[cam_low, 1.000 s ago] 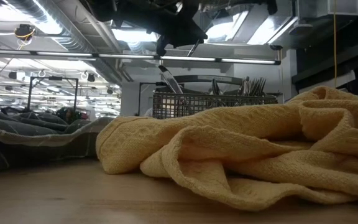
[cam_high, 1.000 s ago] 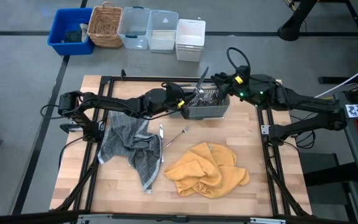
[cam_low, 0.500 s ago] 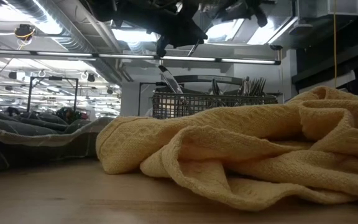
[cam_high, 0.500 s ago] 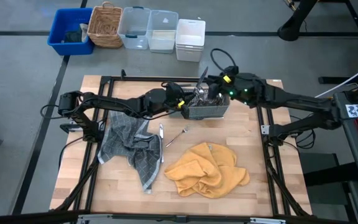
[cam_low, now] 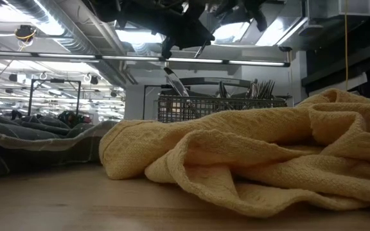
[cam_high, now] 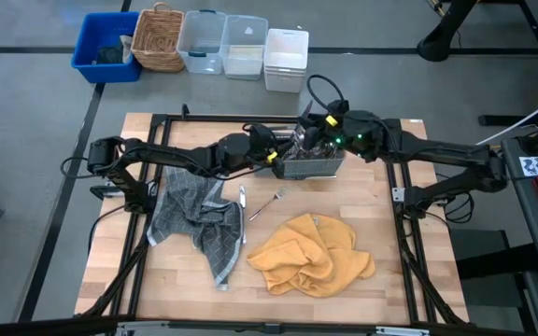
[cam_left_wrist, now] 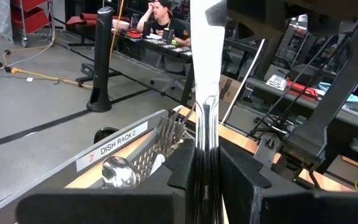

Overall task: Sort silverware
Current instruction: Put the silver knife into the gray utensil holder

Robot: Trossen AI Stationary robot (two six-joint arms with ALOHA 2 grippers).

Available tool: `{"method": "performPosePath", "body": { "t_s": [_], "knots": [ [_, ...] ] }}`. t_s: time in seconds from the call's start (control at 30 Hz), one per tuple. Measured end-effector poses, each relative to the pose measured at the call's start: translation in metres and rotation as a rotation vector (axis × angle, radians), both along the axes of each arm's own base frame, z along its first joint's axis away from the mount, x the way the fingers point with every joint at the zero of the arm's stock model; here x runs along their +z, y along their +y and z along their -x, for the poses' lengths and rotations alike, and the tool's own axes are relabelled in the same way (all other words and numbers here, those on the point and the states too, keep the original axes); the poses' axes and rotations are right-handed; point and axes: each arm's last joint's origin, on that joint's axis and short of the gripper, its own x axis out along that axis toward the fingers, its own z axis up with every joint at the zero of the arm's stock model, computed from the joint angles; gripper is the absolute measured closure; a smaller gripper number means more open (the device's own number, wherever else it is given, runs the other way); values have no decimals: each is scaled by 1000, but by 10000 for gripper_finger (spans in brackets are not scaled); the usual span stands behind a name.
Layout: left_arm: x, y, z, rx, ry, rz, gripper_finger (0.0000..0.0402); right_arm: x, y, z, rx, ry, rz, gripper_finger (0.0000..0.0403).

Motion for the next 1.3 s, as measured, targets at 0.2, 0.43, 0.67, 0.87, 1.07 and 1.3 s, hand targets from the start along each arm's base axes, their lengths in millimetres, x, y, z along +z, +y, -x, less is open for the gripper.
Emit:
{"method": "performPosePath", "body": {
  "t_s": [0.2, 0.43, 0.67, 0.87, 1.07, 1.3],
  "knots": [
    [0, -1, 0, -4, 6, -2, 353, -3, -1, -3, 3, 18, 5, 294],
    [-2, -1, 0, -10, 15, -5, 346, -1, 1, -5, 54, 22, 36, 392],
    [0, -1, 0, -3, 17, -33, 335, -4, 1, -4, 68, 62, 54, 397],
    [0, -1, 0, -11, 46, -83, 311, -3, 1, -4, 67, 74, 86, 398],
    [0, -1, 0, -12, 57, -99, 267, 1, 0, -5, 86, 91, 181, 399],
    [13, -2, 24, -13, 194, -79, 253, -7, -2, -18, 114, 163, 270, 400]
  ]
}}
